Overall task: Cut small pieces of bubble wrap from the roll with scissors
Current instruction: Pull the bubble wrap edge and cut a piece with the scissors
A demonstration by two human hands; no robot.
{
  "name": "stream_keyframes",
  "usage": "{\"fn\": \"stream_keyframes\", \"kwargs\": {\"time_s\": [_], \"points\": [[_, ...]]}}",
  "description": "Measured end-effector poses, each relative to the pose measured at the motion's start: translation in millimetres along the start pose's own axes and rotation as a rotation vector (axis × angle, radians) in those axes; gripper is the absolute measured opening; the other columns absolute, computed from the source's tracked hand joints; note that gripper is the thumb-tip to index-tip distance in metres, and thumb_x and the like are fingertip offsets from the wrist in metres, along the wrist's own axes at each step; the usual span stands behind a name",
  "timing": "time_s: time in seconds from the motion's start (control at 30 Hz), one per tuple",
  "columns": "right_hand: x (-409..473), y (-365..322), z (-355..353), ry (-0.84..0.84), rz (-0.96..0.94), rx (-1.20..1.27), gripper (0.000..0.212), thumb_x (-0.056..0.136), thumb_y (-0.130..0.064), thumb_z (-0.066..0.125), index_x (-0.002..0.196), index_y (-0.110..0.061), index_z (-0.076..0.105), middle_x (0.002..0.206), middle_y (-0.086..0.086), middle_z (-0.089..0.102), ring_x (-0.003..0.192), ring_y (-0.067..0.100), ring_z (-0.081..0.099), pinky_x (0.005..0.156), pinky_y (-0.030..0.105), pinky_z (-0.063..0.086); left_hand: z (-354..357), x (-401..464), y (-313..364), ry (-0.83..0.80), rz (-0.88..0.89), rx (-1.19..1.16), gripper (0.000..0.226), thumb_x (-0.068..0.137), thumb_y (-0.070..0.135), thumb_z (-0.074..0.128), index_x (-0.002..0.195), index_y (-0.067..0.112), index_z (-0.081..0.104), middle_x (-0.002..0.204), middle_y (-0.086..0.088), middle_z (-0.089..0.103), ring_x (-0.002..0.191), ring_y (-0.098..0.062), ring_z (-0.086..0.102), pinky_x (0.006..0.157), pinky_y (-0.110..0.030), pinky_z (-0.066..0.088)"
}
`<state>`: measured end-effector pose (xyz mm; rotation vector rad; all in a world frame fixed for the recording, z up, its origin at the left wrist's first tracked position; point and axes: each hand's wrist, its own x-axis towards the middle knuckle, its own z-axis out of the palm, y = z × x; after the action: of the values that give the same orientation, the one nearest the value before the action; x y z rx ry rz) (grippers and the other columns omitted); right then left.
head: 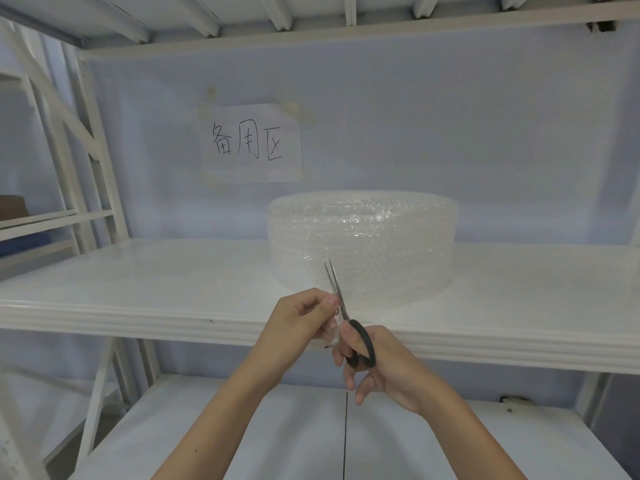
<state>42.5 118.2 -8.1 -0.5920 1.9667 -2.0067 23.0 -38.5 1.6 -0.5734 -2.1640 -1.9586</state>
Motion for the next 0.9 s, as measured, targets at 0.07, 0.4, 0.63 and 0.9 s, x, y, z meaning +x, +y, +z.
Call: {"fn": "stream_keyframes", "kwargs": {"time_s": [0.07,0.4,0.63,0.9], "points": [[0.1,-3.2,0.6,-0.017,0.005,-0.018,0.036,0.078,-0.055,0.057,0.053,-0.033,0.069,0.080,0.008,0.054,0.052,0.018,0.053,0.040,0.025,0.049,-1.5,-0.2,0.9,-0.005,0.005,0.001,0.028,0.098,0.021,0.057,0.071,0.013,0.065,0.070,-0.014,0.060,0.059,-0.015,0.056,0.065,-0.025,0.052],[-0.2,4.5,-3.6,0.015,0.050,-0.025,0.041,0.074,-0.055,0.063,0.064,-0.016,0.057,0.075,0.007,0.054,0.050,0.020,0.052,0.041,0.026,0.049,-10.1,4.9,8.2,0.083,-0.047,-0.001,0.055,0.084,0.057,0.058,0.085,0.004,0.073,0.070,-0.004,0.066,0.064,-0.015,0.062,0.064,-0.024,0.053],[-0.6,4.7,-3.6,0.021,0.049,-0.024,0.039,0.076,-0.053,0.064,0.066,-0.016,0.058,0.076,0.008,0.053,0.050,0.020,0.052,0.041,0.027,0.050,-0.8,9.3,10.8,0.146,0.010,0.069,0.035,0.099,0.027,0.053,0.072,0.010,0.065,0.062,0.002,0.059,0.057,-0.013,0.055,0.060,-0.025,0.050],[-6.7,12.2,-2.5,0.023,0.059,-0.045,0.042,0.079,-0.054,0.064,0.072,-0.013,0.055,0.081,0.010,0.053,0.051,0.021,0.053,0.041,0.028,0.050,0.5,10.6,8.8,0.146,0.033,0.072,0.032,0.101,0.022,0.050,0.074,0.009,0.062,0.059,0.004,0.053,0.051,-0.009,0.050,0.056,-0.024,0.047]]}}
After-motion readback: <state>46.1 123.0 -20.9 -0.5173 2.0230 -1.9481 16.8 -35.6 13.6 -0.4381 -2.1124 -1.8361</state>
